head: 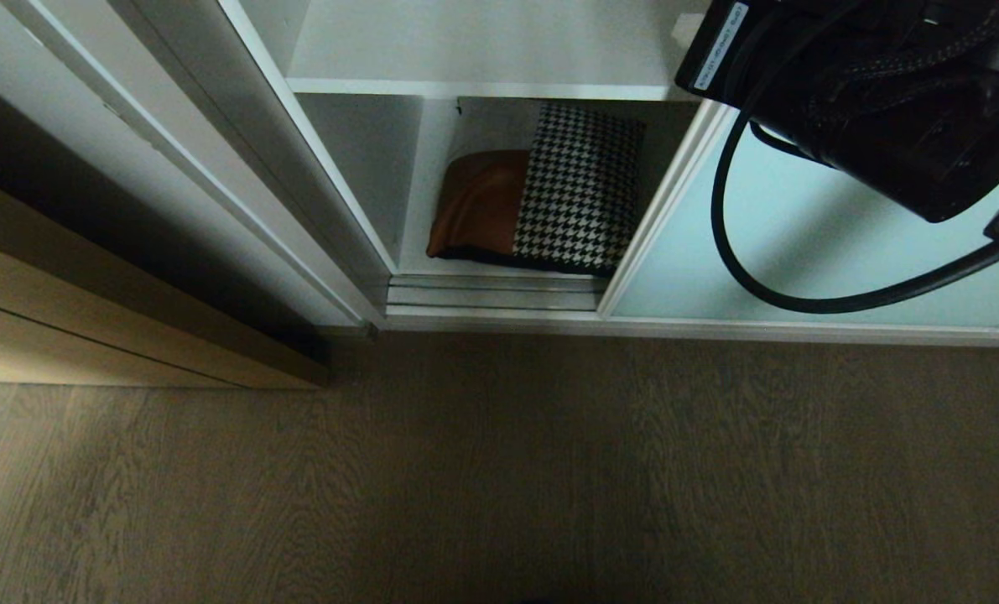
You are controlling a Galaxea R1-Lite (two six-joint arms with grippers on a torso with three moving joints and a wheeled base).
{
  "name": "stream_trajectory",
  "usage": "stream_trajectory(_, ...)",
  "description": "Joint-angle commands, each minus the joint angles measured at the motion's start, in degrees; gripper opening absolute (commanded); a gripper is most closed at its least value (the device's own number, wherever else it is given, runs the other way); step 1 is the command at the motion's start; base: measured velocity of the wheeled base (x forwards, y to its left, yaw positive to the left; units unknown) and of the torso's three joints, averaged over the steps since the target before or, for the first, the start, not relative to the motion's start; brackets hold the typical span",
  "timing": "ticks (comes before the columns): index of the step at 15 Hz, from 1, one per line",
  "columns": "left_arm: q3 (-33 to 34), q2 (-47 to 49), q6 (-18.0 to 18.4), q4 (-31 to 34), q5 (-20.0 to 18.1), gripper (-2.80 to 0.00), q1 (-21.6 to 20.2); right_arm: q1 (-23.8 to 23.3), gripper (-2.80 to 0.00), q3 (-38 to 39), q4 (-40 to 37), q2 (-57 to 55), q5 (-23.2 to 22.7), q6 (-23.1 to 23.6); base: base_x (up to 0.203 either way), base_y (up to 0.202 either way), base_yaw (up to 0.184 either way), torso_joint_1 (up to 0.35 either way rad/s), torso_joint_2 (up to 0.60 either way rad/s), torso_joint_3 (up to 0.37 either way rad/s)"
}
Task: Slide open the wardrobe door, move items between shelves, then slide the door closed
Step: Open the door
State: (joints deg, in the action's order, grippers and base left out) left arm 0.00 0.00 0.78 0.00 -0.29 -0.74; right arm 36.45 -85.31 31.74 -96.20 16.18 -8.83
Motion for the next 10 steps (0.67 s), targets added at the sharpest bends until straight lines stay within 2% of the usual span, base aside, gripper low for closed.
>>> stream_trajectory(1,0.1,0.1,0.0,0.0,0.0,-2.80,-0.1,-2.3,-2.80,-0.1,0.0,-0.5,-0.1,-0.1,0.000,0.000,0.000,0.000,0.00,0.000)
stream_trajectory(10,0.1,0.1,0.0,0.0,0.0,-2.80,-0.1,-6.3,-2.80,1.1,-0.1,1.9,-1.1,-0.4,0.000,0.000,0.000,0.000,0.00,0.000)
